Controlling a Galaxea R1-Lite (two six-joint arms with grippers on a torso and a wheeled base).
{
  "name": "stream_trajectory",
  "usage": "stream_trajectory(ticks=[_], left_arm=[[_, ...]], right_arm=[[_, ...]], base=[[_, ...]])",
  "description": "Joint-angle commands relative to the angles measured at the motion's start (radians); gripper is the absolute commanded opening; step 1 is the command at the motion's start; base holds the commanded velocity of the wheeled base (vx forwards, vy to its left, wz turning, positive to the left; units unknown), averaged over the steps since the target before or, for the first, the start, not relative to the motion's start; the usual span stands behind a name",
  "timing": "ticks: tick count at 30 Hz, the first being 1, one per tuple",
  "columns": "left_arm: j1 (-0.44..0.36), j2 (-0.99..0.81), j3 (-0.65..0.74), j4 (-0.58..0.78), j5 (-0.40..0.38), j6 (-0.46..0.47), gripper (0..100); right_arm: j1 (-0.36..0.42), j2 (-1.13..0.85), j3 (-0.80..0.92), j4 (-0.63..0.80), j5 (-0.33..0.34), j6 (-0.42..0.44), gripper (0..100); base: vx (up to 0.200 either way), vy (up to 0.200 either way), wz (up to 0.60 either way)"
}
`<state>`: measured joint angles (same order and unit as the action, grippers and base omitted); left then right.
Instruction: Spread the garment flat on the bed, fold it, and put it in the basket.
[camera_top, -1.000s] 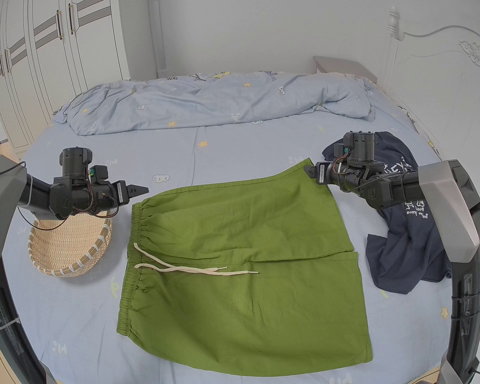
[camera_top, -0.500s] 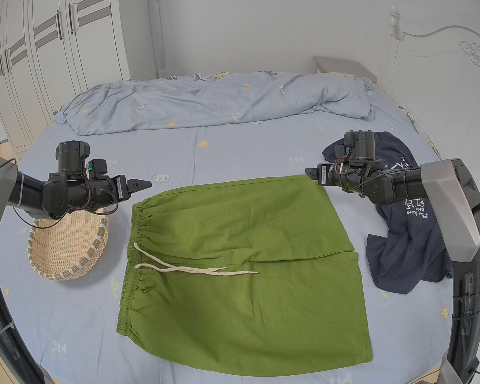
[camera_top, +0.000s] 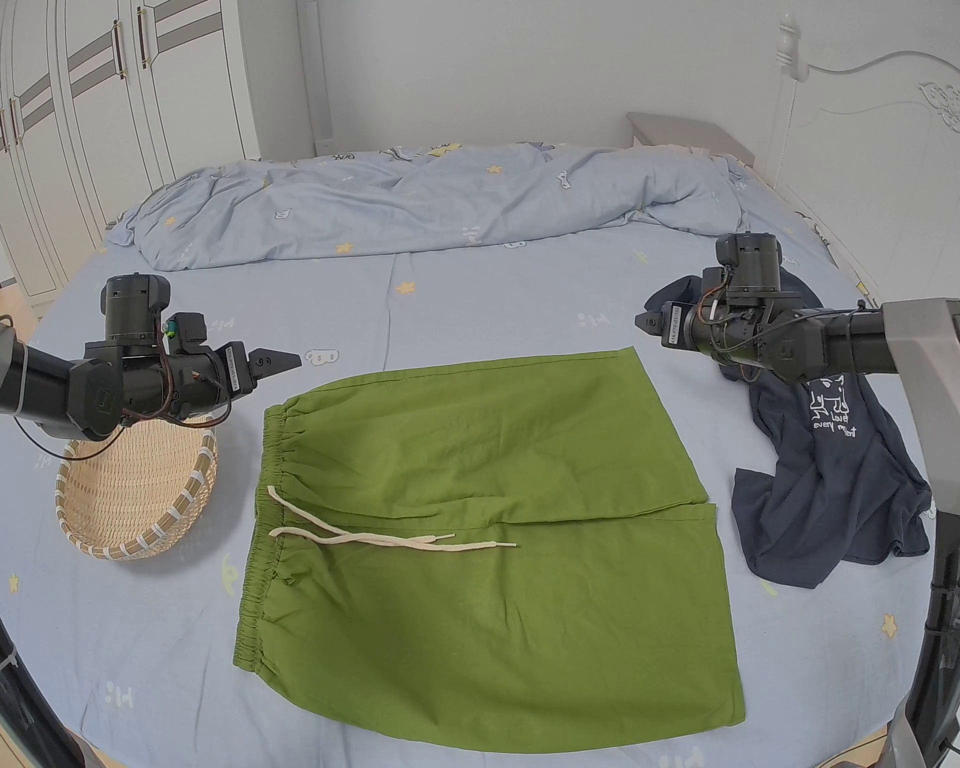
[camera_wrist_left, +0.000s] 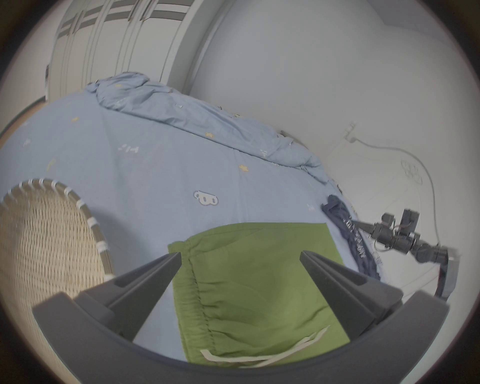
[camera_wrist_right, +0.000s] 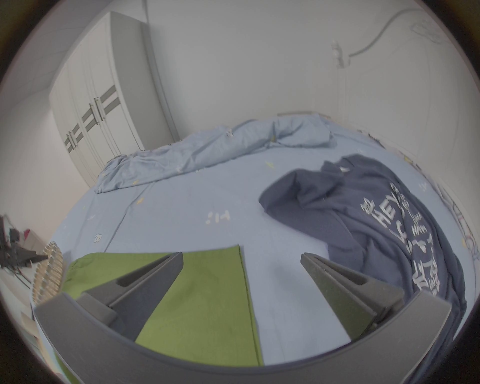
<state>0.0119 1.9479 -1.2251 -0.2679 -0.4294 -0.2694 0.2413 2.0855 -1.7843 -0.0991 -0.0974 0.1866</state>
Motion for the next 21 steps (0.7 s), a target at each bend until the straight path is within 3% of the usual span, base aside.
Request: stream_trajectory(ticks=[1, 2, 4, 5, 6, 7, 9, 12, 14, 17, 19, 21], left_arm=[[-0.027, -0.136, 0.084, 0.004, -0.008, -0.111, 100], [-0.040, -0.196, 0.142, 0.012, -0.008, -0.171, 100], [-0.046, -0.262, 0.239, 0.015, -0.009, -0.189, 100], [-0.046, -0.293, 0.296, 0.015, -0.009, -0.194, 100], [-0.046, -0.296, 0.303, 0.015, -0.009, -0.195, 100], [-0.046, -0.333, 0.378, 0.015, -0.012, -0.199, 100], [-0.041, -0.388, 0.492, 0.015, -0.035, -0.199, 100], [-0.033, -0.428, 0.575, 0.015, -0.072, -0.199, 100], [0.006, -0.495, 0.713, 0.015, -0.169, -0.199, 100], [0.036, -0.518, 0.800, 0.012, -0.241, -0.186, 100], [0.036, -0.518, 0.800, 0.012, -0.241, -0.186, 100], [0.091, -0.523, 0.881, 0.007, -0.299, -0.174, 100]], right_arm=[[-0.016, -0.159, 0.082, 0.118, 0.022, 0.082, 100], [-0.019, -0.225, 0.144, 0.196, 0.065, 0.128, 100], [-0.034, -0.309, 0.236, 0.266, 0.154, 0.174, 100], [-0.046, -0.357, 0.304, 0.291, 0.212, 0.182, 100], [-0.048, -0.363, 0.312, 0.292, 0.222, 0.182, 100], [-0.059, -0.417, 0.405, 0.292, 0.295, 0.182, 100], [-0.066, -0.481, 0.526, 0.291, 0.380, 0.177, 100], [-0.065, -0.518, 0.615, 0.288, 0.412, 0.171, 100], [-0.060, -0.578, 0.755, 0.269, 0.418, 0.159, 100], [-0.059, -0.637, 0.847, 0.239, 0.424, 0.155, 100], [-0.059, -0.637, 0.847, 0.239, 0.424, 0.155, 100], [-0.043, -0.706, 0.934, 0.203, 0.423, 0.154, 100]], base=[[0.000, 0.000, 0.00], [0.000, 0.000, 0.00], [0.000, 0.000, 0.00], [0.000, 0.000, 0.00], [0.000, 0.000, 0.00], [0.000, 0.000, 0.00], [0.000, 0.000, 0.00], [0.000, 0.000, 0.00], [0.000, 0.000, 0.00], [0.000, 0.000, 0.00], [0.000, 0.000, 0.00], [0.000, 0.000, 0.00]])
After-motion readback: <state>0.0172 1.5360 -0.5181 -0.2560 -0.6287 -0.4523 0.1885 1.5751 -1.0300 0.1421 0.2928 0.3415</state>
